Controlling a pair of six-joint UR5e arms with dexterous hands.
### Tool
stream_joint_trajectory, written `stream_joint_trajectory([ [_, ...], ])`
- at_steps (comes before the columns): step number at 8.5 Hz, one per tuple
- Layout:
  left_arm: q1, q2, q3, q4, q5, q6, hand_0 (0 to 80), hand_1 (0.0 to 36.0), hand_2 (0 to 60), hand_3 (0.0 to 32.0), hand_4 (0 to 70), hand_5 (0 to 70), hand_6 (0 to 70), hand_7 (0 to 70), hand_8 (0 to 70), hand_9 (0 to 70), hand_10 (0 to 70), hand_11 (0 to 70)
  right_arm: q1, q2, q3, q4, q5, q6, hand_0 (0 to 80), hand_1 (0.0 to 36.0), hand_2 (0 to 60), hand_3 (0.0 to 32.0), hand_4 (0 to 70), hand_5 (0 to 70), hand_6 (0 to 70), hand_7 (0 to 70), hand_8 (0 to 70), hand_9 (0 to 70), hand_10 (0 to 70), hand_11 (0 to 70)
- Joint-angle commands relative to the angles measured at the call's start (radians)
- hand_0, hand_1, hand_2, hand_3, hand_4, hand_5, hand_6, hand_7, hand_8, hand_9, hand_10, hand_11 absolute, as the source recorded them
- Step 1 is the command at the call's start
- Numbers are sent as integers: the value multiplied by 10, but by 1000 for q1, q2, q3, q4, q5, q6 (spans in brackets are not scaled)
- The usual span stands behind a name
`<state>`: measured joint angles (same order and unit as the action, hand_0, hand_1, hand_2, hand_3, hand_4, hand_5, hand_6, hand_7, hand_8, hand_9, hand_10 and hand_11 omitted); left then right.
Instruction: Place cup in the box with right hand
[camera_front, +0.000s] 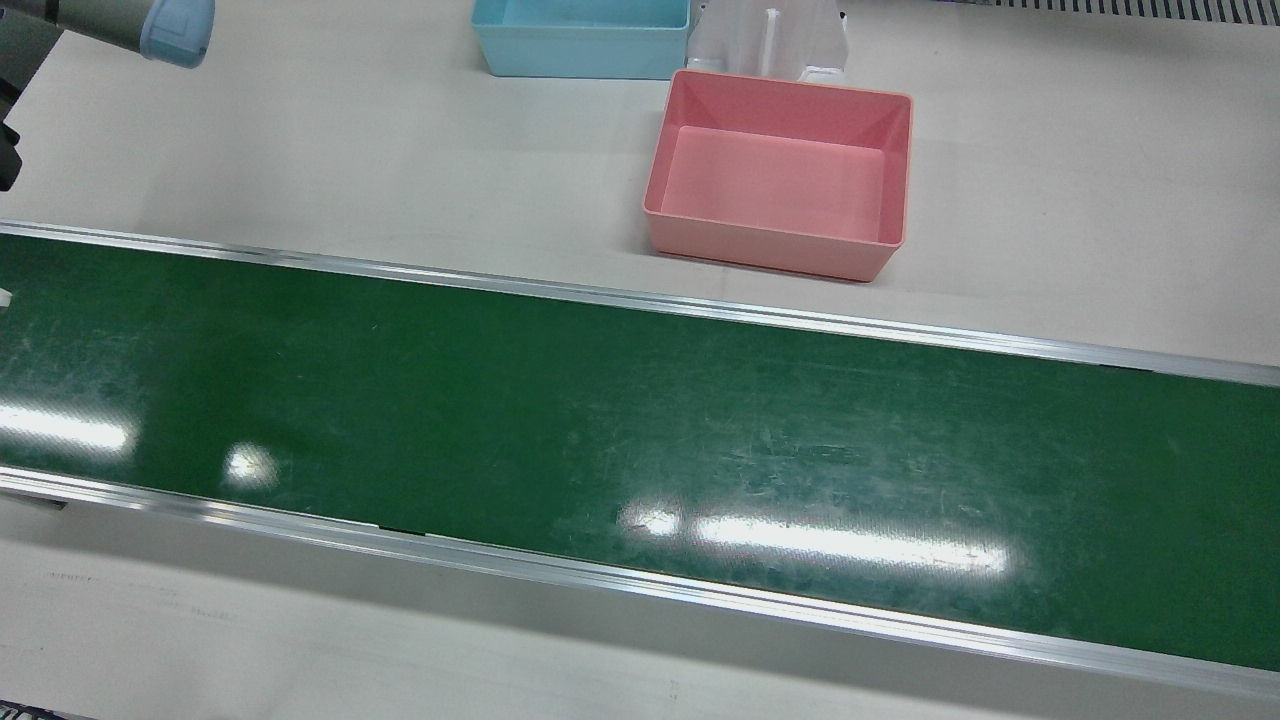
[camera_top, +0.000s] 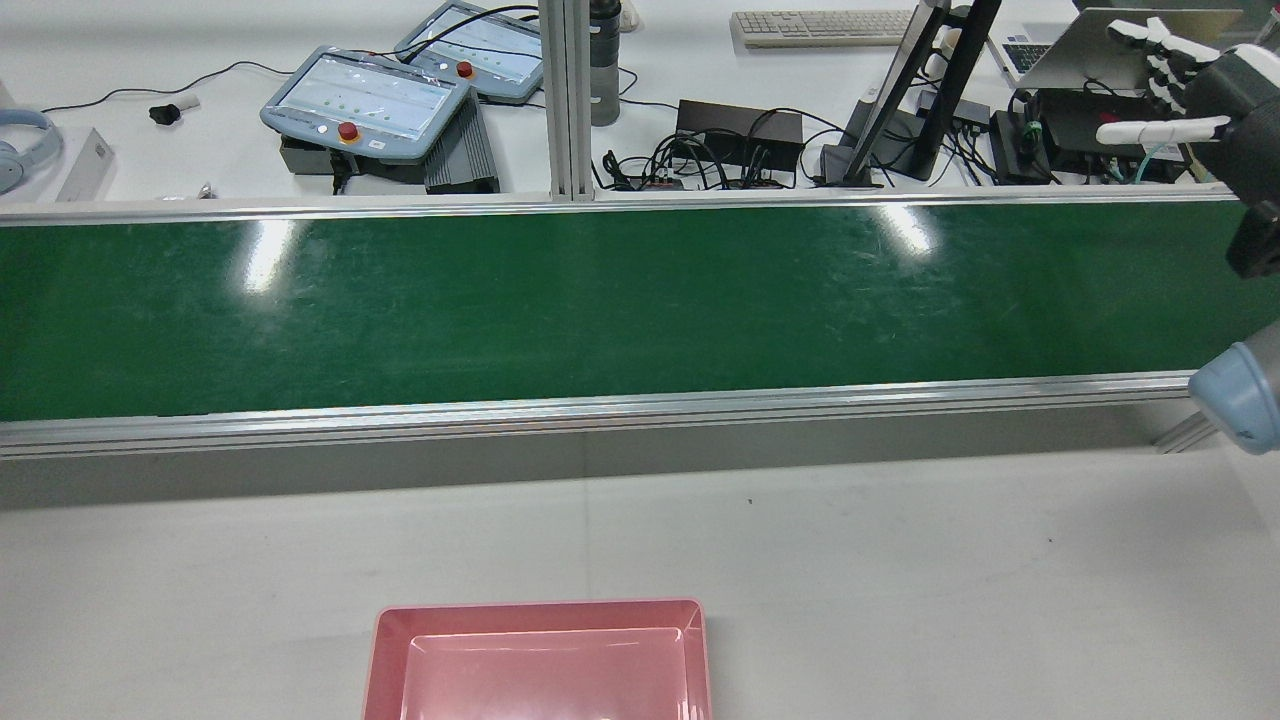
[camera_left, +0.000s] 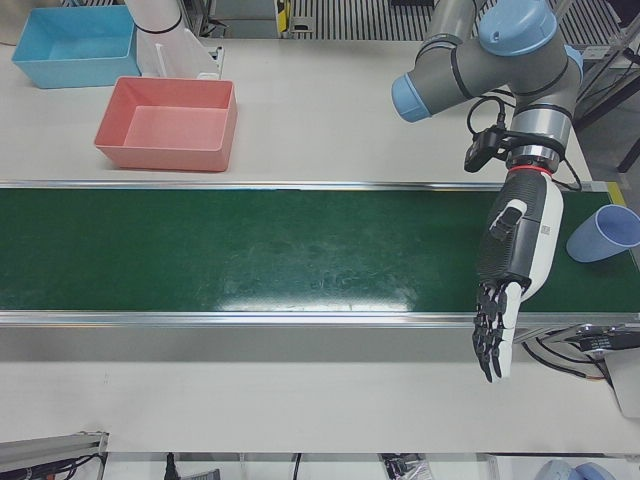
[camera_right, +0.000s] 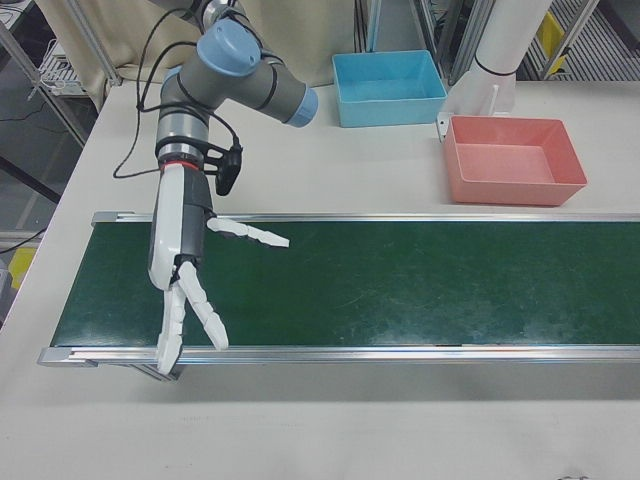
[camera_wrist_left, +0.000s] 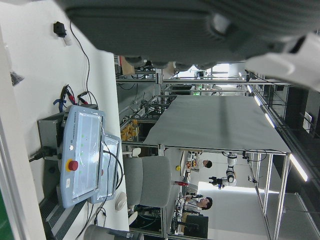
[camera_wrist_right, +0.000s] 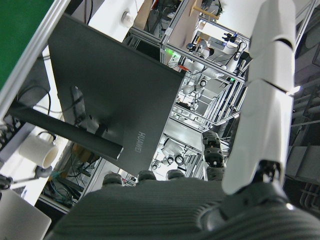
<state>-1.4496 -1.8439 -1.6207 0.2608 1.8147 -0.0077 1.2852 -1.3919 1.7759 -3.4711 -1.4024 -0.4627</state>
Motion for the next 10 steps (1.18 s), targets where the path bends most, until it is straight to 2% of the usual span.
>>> stream_joint_trajectory([
  [1, 2, 0, -1, 2, 0, 0, 0, 0, 0, 0, 0, 0, 0, 0, 0, 0, 0, 0, -78, 14, -49, 100, 74, 148, 490, 208, 96, 0, 0, 52, 0, 0, 0, 0, 0, 0],
  [2, 0, 0, 1, -2, 0, 0, 0, 0, 0, 0, 0, 0, 0, 0, 0, 0, 0, 0, -78, 13, -38, 98, 76, 145, 467, 177, 118, 0, 0, 41, 0, 0, 0, 0, 0, 0],
  [4, 0, 0, 1, 0, 2, 0, 0, 0, 0, 0, 0, 0, 0, 0, 0, 0, 0, 0, -84, 7, -15, 98, 71, 144, 478, 191, 106, 0, 0, 44, 3, 0, 0, 0, 0, 0],
  [5, 0, 0, -1, 0, 0, 0, 0, 0, 0, 0, 0, 0, 0, 0, 0, 0, 0, 0, -92, 5, -16, 98, 71, 138, 379, 126, 174, 0, 0, 22, 9, 1, 0, 0, 0, 0],
  [6, 0, 0, 1, 0, 0, 0, 0, 0, 0, 0, 0, 0, 0, 0, 0, 0, 0, 0, -119, 5, -18, 96, 69, 136, 305, 109, 203, 0, 0, 16, 15, 32, 0, 0, 0, 0],
  [7, 0, 0, 1, 0, 0, 0, 0, 0, 0, 0, 0, 0, 0, 0, 0, 0, 0, 0, -122, 8, -21, 93, 71, 138, 442, 169, 220, 0, 0, 35, 18, 22, 0, 0, 0, 0],
  [8, 0, 0, 1, 0, 0, 0, 0, 0, 0, 0, 0, 0, 0, 0, 0, 0, 0, 0, -124, 10, -16, 61, 72, 139, 465, 205, 248, 0, 0, 43, 11, 0, 0, 0, 0, 0],
  [9, 0, 0, -1, 0, 0, 0, 0, 0, 0, 0, 0, 0, 0, 0, 0, 0, 0, 0, -124, 13, -9, 38, 72, 139, 493, 232, 191, 0, 0, 54, 5, 0, 0, 0, 0, 0],
  [10, 0, 0, -1, -2, 0, 0, 0, 0, 0, 0, 0, 0, 0, 0, 0, 0, 0, 0, -126, 13, 0, 32, 71, 138, 491, 209, 106, 0, 0, 50, 0, 0, 0, 0, 0, 0],
])
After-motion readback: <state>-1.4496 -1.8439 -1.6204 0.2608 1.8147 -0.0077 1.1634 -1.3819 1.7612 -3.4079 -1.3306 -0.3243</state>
